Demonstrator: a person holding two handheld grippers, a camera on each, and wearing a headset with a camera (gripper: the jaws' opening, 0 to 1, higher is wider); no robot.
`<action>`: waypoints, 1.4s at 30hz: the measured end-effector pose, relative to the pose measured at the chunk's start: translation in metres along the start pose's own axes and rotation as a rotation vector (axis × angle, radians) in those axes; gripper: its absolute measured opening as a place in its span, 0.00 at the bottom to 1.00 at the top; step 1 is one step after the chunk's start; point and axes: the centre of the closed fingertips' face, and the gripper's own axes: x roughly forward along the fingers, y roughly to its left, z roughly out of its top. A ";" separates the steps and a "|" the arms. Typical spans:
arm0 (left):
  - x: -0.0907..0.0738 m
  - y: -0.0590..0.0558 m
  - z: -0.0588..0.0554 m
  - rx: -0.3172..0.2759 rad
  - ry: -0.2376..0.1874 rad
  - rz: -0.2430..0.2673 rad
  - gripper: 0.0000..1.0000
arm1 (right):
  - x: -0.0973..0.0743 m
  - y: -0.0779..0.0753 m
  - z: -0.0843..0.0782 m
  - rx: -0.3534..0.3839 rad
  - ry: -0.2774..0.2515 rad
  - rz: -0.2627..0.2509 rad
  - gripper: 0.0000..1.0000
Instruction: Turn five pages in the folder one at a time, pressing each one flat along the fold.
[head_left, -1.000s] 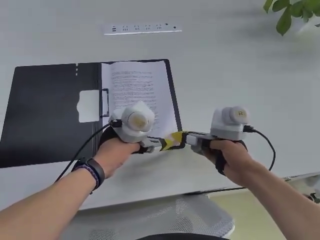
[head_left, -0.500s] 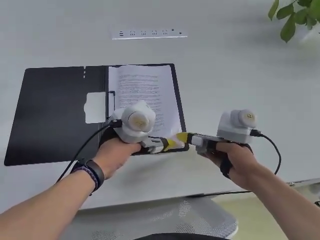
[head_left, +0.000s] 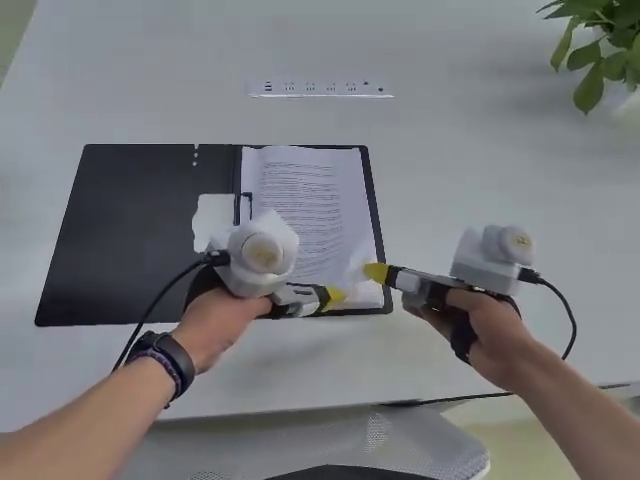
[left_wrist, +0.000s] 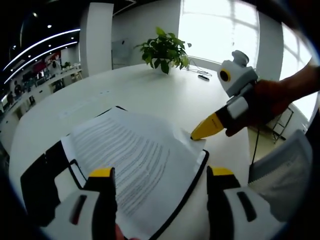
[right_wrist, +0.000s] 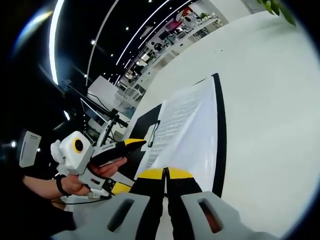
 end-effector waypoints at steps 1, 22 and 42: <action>-0.003 0.001 0.000 -0.003 -0.005 0.004 0.74 | 0.001 0.002 0.001 0.002 -0.003 0.004 0.00; -0.086 0.061 -0.015 -0.078 -0.077 0.168 0.75 | 0.044 0.077 0.016 -0.046 -0.005 0.156 0.00; -0.180 0.110 -0.055 -0.168 -0.109 0.348 0.77 | 0.109 0.162 0.001 -0.123 0.109 0.311 0.00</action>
